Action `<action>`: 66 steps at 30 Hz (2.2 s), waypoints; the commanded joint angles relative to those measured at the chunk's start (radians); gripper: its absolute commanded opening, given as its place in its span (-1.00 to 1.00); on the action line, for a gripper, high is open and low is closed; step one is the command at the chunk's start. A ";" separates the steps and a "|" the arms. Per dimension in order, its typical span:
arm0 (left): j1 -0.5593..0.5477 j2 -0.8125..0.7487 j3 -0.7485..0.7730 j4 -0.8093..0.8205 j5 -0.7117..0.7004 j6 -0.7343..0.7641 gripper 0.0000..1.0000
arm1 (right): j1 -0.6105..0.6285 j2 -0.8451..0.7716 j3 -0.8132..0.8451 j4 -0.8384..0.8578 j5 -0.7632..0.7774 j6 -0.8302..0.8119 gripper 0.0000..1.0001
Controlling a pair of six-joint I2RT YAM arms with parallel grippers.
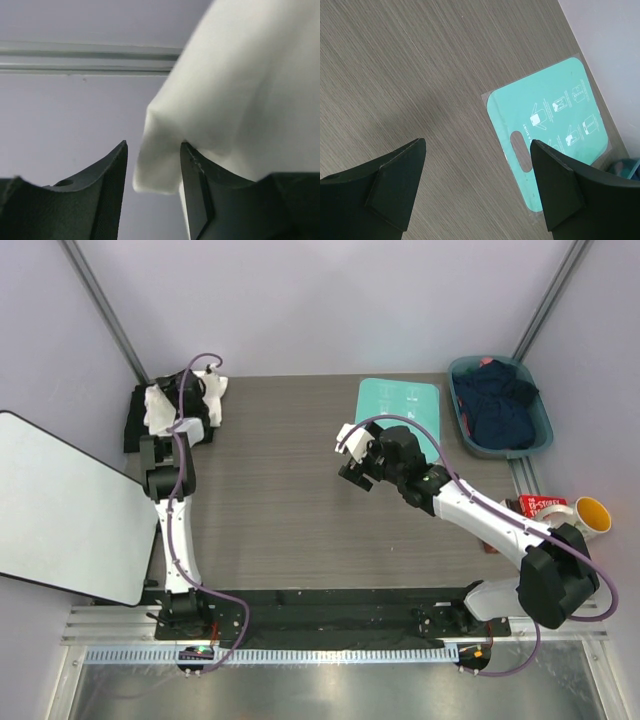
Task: Fold and stack the t-shirts
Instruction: Neatly place the folded tshirt to the corner
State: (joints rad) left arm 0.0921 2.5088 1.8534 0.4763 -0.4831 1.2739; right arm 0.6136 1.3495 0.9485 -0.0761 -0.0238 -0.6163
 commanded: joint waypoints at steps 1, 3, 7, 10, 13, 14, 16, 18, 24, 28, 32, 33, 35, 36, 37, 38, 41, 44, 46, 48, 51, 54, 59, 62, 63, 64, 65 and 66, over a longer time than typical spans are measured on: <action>0.001 -0.008 -0.016 0.315 -0.045 0.096 0.00 | 0.005 0.007 -0.002 0.038 0.004 0.001 0.81; 0.003 0.001 -0.016 0.363 -0.055 0.110 0.01 | 0.003 0.007 -0.004 0.036 0.002 0.001 0.81; 0.004 0.034 0.023 0.421 -0.097 0.162 0.01 | 0.003 0.011 -0.010 0.026 -0.002 0.015 0.81; 0.011 0.065 0.050 0.456 -0.117 0.189 0.04 | 0.005 0.030 0.027 -0.020 -0.011 0.029 0.81; 0.012 0.084 0.043 0.463 -0.114 0.203 0.05 | 0.003 0.062 0.081 -0.060 -0.025 0.014 0.80; 0.012 0.093 0.044 0.494 -0.109 0.205 0.04 | 0.003 0.071 0.091 -0.065 -0.025 0.007 0.80; 0.015 0.107 0.038 0.496 -0.079 0.199 0.05 | 0.003 0.106 0.133 -0.077 -0.024 -0.011 0.80; 0.020 0.125 0.050 0.472 -0.058 0.212 0.06 | 0.003 0.129 0.163 -0.082 -0.022 -0.011 0.80; 0.047 0.280 0.299 0.349 -0.161 0.228 0.06 | 0.006 0.185 0.236 -0.099 -0.022 0.004 0.79; 0.055 0.309 0.357 0.343 -0.173 0.208 0.23 | 0.009 0.181 0.223 -0.108 -0.019 0.013 0.78; 0.057 0.370 0.446 0.340 -0.166 0.215 0.74 | 0.015 0.175 0.214 -0.108 -0.016 0.015 0.78; 0.057 0.384 0.475 0.331 -0.170 0.220 0.82 | 0.017 0.175 0.216 -0.108 -0.015 0.015 0.78; 0.057 0.409 0.542 0.334 -0.193 0.226 0.96 | 0.017 0.177 0.217 -0.108 -0.013 0.015 0.78; 0.055 0.400 0.544 0.358 -0.213 0.219 1.00 | 0.018 0.177 0.219 -0.108 -0.011 0.018 0.78; 0.055 0.378 0.528 0.367 -0.224 0.210 0.99 | 0.018 0.175 0.216 -0.108 -0.010 0.020 0.77; 0.055 0.351 0.456 0.372 -0.230 0.176 1.00 | 0.018 0.174 0.214 -0.108 -0.010 0.020 0.77; 0.051 0.185 0.220 0.390 -0.227 0.107 0.99 | 0.021 0.162 0.205 -0.106 -0.005 0.024 0.76; 0.038 0.015 0.005 0.407 -0.201 0.032 1.00 | 0.025 0.146 0.188 -0.105 -0.001 0.027 0.76; 0.026 -0.084 -0.102 0.407 -0.209 -0.019 0.99 | 0.028 0.137 0.173 -0.102 -0.001 0.027 0.76; 0.017 -0.143 -0.173 0.407 -0.200 -0.045 1.00 | 0.031 0.131 0.165 -0.100 -0.001 0.026 0.76; 0.003 -0.231 -0.267 0.410 -0.195 -0.074 1.00 | 0.031 0.126 0.153 -0.094 -0.002 0.023 0.76; -0.014 -0.297 -0.353 0.407 -0.167 -0.074 1.00 | 0.031 0.116 0.147 -0.088 -0.002 0.012 0.76; -0.017 -0.444 -0.592 0.181 0.013 -0.131 1.00 | 0.032 0.088 0.128 -0.088 0.002 -0.011 0.77; 0.006 -0.531 -0.671 -0.040 0.182 -0.160 0.94 | 0.034 0.066 0.105 -0.080 0.004 -0.016 0.76; 0.011 -0.548 -0.674 -0.147 0.249 -0.156 0.93 | 0.034 0.062 0.095 -0.080 0.002 -0.011 0.76; 0.017 -0.544 -0.668 -0.159 0.255 -0.160 0.92 | 0.034 0.054 0.090 -0.080 0.002 -0.007 0.76; 0.027 -0.538 -0.662 -0.189 0.268 -0.148 0.92 | 0.035 0.053 0.088 -0.082 0.004 -0.003 0.76; 0.034 -0.521 -0.652 -0.211 0.285 -0.133 0.91 | 0.037 0.051 0.088 -0.082 0.004 0.001 0.76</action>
State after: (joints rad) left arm 0.0879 2.0209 1.1835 0.4606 -0.3626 1.1622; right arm 0.6411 1.4506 1.0424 -0.1932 -0.0315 -0.6228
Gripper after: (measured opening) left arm 0.961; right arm 0.882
